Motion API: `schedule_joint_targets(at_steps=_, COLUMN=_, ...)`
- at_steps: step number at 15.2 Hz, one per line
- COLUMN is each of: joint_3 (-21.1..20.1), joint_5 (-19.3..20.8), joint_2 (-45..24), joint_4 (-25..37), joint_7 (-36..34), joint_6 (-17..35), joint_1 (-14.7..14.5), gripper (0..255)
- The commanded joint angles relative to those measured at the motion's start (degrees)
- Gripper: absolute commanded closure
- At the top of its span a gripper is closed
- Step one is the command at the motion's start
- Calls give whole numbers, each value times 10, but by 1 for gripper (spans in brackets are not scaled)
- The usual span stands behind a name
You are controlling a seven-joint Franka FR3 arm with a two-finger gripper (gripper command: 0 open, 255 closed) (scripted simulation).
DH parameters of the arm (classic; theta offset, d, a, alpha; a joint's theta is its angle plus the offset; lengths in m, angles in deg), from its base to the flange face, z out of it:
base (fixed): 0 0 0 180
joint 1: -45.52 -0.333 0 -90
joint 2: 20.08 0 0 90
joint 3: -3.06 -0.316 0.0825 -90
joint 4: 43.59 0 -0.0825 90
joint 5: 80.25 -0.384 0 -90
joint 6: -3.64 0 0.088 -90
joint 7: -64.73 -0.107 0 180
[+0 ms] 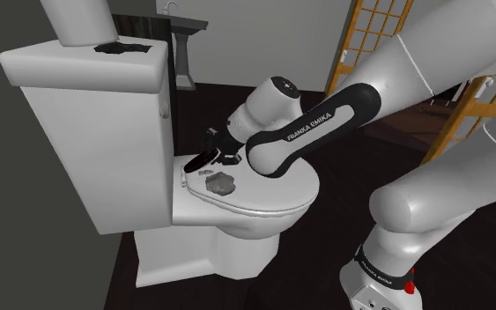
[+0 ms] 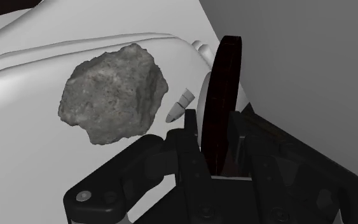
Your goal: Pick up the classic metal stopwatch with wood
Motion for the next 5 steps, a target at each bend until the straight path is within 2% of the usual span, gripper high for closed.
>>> schedule_joint_targets(at_steps=1, joint_3=25, joint_5=-11, joint_2=13, joint_4=6, joint_7=11, joint_6=-21, joint_1=-23, gripper=255)
schedule_joint_targets(at_steps=3, joint_3=43, joint_5=-18, joint_2=26, joint_4=12, joint_7=18, joint_6=-40, joint_1=-38, gripper=255)
schedule_joint_targets(at_steps=5, joint_3=44, joint_5=-19, joint_2=27, joint_4=12, joint_7=19, joint_6=-42, joint_1=-39, gripper=255)
